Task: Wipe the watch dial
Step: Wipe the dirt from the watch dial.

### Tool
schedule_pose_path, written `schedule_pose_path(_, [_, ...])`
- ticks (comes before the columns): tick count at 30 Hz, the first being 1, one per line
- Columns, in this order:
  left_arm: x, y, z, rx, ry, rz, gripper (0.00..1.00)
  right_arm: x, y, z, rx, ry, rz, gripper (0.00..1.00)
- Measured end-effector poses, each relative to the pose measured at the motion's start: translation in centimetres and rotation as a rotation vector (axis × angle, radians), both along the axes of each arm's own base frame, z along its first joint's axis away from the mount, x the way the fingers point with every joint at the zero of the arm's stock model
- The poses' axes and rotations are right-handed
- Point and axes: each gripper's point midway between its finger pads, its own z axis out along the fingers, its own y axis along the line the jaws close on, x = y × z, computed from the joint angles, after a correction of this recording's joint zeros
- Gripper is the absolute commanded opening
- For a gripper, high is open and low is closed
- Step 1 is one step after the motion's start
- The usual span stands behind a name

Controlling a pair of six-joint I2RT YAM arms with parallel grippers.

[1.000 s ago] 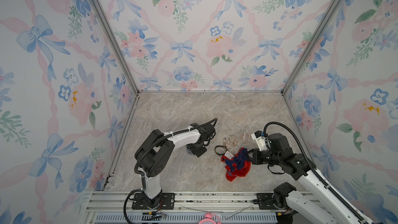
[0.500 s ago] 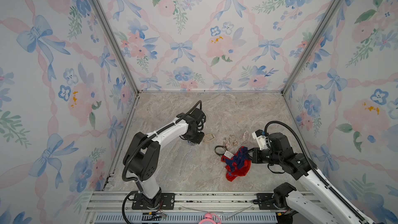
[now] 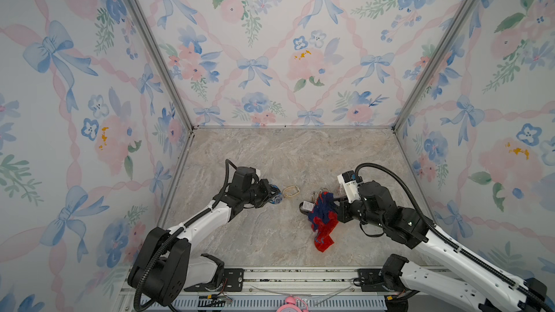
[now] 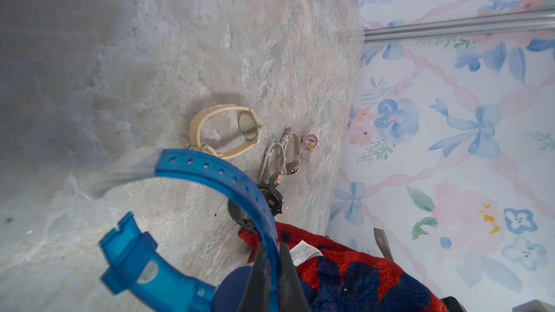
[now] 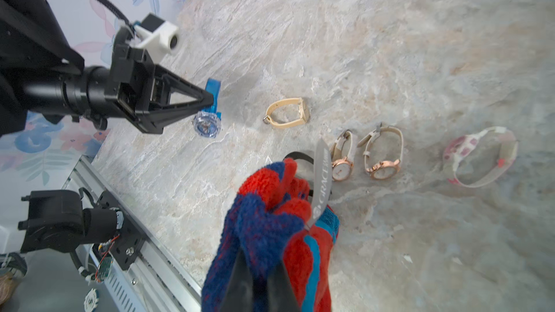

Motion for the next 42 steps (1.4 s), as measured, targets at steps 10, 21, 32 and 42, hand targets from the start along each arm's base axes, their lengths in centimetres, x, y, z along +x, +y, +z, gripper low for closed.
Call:
schedule_pose_path(10, [-0.3, 0.6, 5.2, -0.241, -0.05, 0.167, 0.0, 1.5, 6.6, 4.4, 0.079, -0.104, 0.062, 0.0])
schedule_pose_path(21, [-0.9, 0.0, 4.4, -0.258, -0.009, 0.182, 0.0, 1.2, 11.2, 5.2, 0.107, -0.109, 0.124, 0.0])
schedule_pose_path(32, [-1.9, -0.7, 5.7, -0.287, -0.035, 0.179, 0.0, 2.6, 14.2, 1.7, 0.059, -0.064, 0.13, 0.0])
schedule_pose_path(42, [-2.7, 0.1, 6.2, -0.339, -0.042, 0.229, 0.0, 3.2, 15.0, 1.0, 0.083, -0.055, 0.116, 0.0])
